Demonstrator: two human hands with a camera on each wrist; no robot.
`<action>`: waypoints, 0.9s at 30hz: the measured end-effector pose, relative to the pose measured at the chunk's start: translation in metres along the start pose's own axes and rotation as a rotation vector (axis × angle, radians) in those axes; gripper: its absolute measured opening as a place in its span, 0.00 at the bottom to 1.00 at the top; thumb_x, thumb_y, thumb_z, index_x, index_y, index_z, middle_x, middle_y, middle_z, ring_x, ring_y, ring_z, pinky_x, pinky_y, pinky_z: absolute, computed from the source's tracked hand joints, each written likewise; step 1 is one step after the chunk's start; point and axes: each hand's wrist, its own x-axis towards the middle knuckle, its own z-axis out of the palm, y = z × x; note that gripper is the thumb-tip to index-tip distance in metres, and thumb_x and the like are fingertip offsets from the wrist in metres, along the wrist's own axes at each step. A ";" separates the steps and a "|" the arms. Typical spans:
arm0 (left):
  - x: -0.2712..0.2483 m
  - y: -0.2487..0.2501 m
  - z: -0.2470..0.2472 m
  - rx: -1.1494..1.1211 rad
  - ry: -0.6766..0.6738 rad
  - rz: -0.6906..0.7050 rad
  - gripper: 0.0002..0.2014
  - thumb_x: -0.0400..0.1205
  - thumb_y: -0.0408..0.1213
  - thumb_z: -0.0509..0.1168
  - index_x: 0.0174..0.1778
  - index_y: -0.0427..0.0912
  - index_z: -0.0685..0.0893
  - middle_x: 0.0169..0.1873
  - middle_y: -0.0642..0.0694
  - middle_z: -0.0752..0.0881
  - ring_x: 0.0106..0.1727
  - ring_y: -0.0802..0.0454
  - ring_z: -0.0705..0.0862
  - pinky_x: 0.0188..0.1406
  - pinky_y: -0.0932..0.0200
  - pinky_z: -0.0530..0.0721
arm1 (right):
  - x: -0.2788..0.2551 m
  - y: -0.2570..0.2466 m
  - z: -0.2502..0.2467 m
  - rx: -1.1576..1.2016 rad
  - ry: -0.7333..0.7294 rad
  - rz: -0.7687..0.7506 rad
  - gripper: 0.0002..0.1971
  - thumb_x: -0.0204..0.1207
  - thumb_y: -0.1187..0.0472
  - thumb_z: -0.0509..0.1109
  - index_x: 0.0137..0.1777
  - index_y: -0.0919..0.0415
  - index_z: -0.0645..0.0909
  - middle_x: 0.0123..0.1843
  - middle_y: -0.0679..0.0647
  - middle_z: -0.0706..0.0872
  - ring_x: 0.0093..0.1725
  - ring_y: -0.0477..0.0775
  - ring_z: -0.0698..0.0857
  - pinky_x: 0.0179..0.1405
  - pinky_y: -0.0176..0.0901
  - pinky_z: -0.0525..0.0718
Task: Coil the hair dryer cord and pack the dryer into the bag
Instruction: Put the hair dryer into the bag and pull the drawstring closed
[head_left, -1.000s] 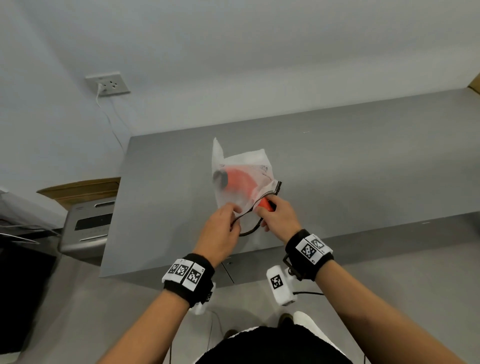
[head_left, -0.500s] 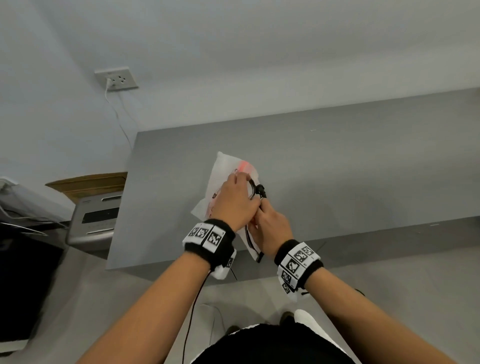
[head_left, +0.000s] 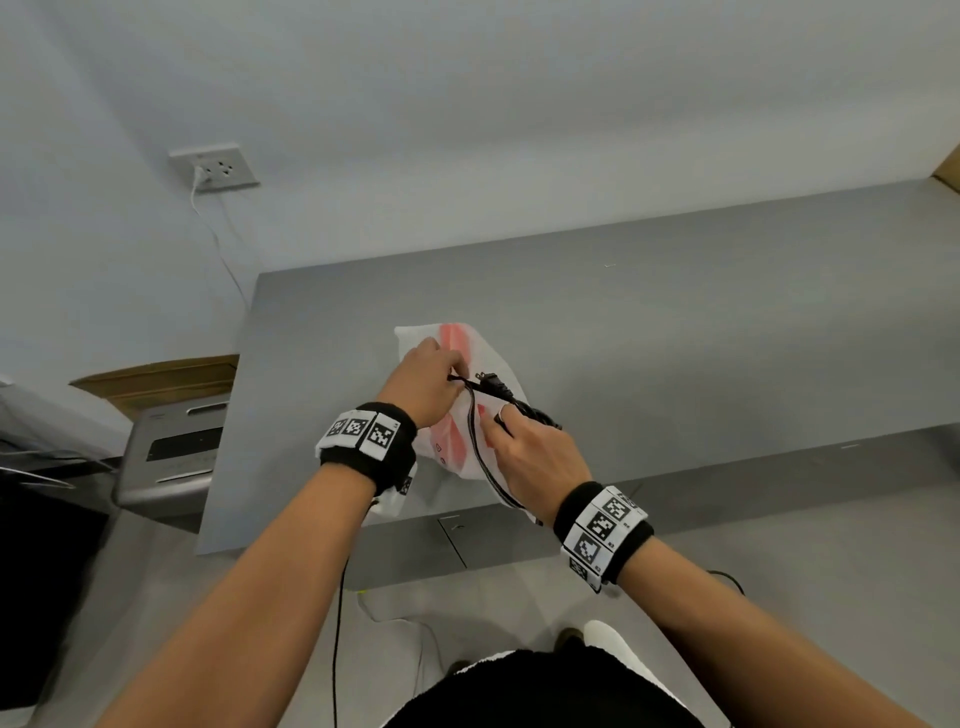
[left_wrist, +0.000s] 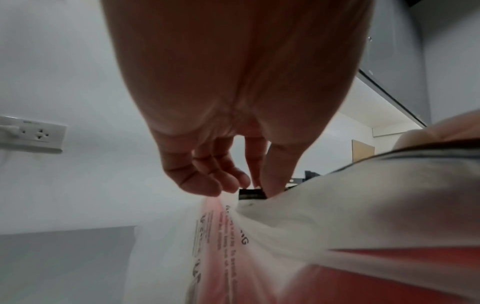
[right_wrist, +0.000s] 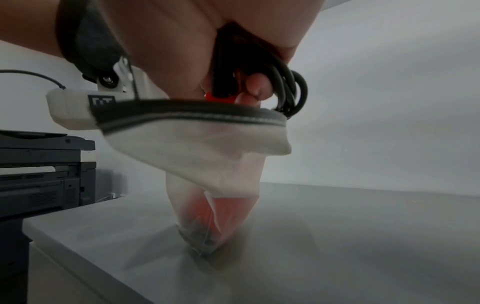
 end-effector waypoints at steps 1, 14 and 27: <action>0.000 -0.001 -0.001 0.017 0.008 0.009 0.08 0.85 0.38 0.69 0.59 0.46 0.88 0.60 0.43 0.79 0.62 0.43 0.81 0.67 0.50 0.80 | 0.000 0.002 0.001 0.002 -0.004 -0.008 0.17 0.72 0.64 0.72 0.62 0.62 0.83 0.47 0.53 0.84 0.33 0.54 0.85 0.24 0.42 0.82; -0.005 0.039 -0.036 -0.313 0.247 0.339 0.06 0.89 0.34 0.62 0.58 0.38 0.83 0.49 0.44 0.89 0.50 0.45 0.85 0.53 0.52 0.82 | 0.018 0.014 -0.016 -0.053 -0.129 -0.260 0.13 0.75 0.68 0.72 0.59 0.60 0.84 0.49 0.55 0.86 0.44 0.58 0.83 0.43 0.52 0.88; -0.010 0.024 -0.062 -0.433 0.411 0.223 0.05 0.90 0.33 0.62 0.57 0.39 0.83 0.37 0.57 0.84 0.37 0.78 0.80 0.39 0.79 0.71 | 0.055 0.035 -0.053 -0.034 -0.276 -0.480 0.15 0.81 0.52 0.65 0.66 0.51 0.82 0.57 0.52 0.85 0.54 0.57 0.81 0.63 0.58 0.79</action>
